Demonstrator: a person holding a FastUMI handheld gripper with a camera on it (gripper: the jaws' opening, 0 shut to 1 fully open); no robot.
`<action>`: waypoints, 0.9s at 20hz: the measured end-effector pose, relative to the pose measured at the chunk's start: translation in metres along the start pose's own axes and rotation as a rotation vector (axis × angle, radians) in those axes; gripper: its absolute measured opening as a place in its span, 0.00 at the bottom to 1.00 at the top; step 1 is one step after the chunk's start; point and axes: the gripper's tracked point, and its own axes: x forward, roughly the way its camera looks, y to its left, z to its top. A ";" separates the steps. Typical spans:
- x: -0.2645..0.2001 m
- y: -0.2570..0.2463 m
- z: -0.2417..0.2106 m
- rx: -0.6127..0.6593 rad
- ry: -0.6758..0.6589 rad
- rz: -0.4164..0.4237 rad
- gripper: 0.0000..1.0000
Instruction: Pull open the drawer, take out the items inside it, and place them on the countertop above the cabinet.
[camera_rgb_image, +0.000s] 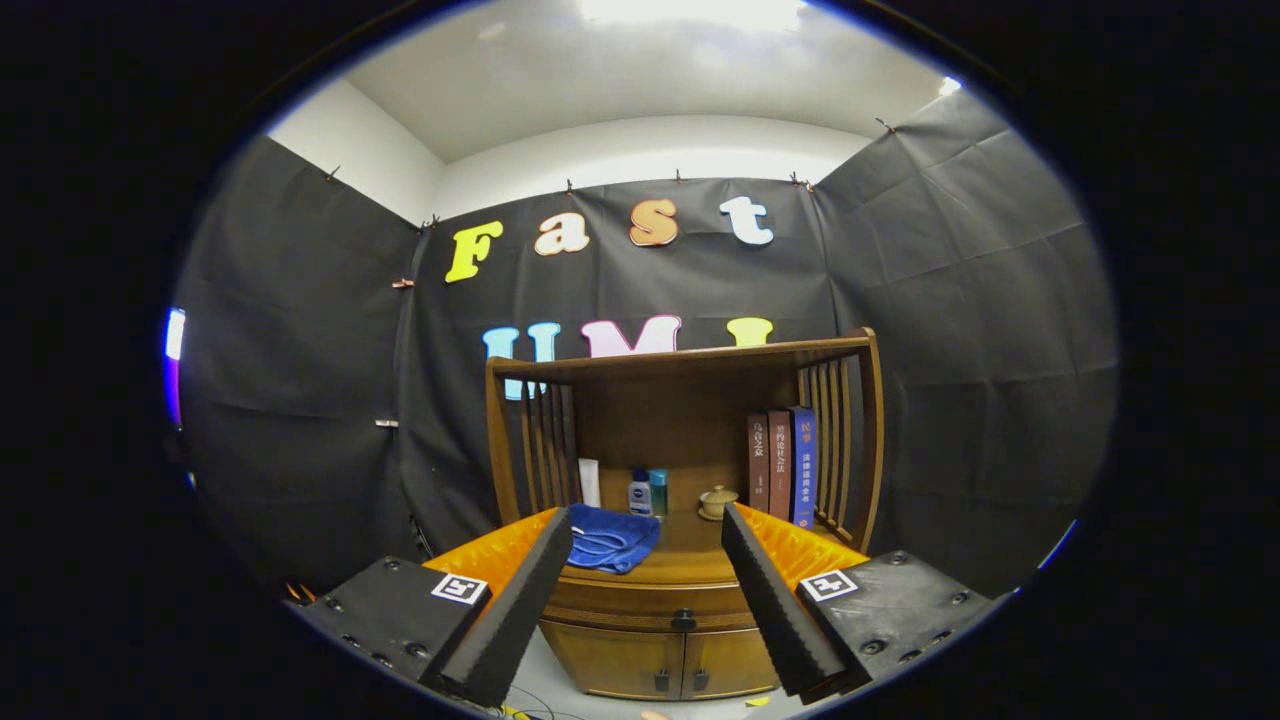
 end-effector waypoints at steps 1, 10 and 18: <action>0.001 -0.002 -0.004 -0.009 0.007 -0.009 0.98; 0.054 -0.017 -0.112 0.013 0.176 -0.035 0.98; 0.124 -0.032 -0.247 0.038 0.367 -0.058 0.97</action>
